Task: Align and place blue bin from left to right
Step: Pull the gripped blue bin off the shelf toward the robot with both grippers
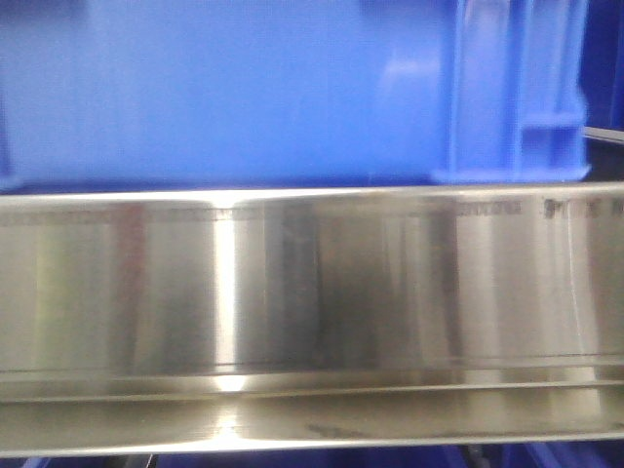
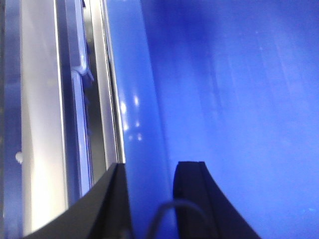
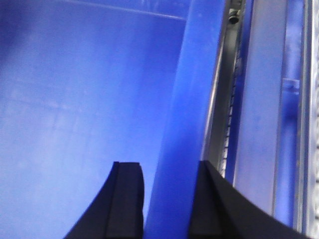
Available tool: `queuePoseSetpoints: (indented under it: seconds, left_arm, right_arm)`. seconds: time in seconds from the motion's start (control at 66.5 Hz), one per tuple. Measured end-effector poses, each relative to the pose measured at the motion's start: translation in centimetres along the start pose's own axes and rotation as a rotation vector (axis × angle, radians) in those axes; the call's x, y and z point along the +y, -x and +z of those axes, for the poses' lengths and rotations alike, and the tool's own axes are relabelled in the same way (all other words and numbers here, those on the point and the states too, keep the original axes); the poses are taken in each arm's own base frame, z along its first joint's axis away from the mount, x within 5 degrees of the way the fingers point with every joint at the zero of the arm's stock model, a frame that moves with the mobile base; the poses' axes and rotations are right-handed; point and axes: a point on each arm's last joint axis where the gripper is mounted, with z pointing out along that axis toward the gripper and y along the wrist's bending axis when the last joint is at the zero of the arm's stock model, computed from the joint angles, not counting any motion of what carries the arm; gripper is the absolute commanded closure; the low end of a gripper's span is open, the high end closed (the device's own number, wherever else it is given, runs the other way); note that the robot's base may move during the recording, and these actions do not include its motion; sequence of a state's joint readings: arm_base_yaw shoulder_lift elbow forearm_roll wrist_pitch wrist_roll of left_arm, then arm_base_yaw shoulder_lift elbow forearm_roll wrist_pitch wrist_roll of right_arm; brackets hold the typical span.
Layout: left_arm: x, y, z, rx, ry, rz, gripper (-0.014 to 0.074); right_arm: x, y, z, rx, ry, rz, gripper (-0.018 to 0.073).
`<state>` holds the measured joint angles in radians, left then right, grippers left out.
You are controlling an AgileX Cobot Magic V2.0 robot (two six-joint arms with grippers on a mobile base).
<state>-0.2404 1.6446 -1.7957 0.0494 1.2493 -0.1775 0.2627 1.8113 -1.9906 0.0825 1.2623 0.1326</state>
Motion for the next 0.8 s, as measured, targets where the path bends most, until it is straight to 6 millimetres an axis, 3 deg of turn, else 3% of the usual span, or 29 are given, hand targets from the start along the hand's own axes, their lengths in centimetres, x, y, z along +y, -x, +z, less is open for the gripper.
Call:
queuePoseSetpoints:
  seconds: [0.361,0.511,0.797]
  left_arm:
    - [-0.2,0.4,-7.0,-0.18,-0.084,-0.021,0.0708]
    - [-0.2,0.8,-8.6,-0.229,-0.093,-0.022,0.0708]
    - [-0.2,0.7,-8.6,-0.214,-0.09,-0.024,0.0708]
  right_arm:
    - [0.5,-0.4,-7.3,-0.159,0.025,0.0,0.0712]
    - [0.6,-0.2,-8.2,-0.193,0.031,-0.002,0.0712]
    - [0.6,-0.3,-8.2,-0.188,0.032,-0.002,0.0712]
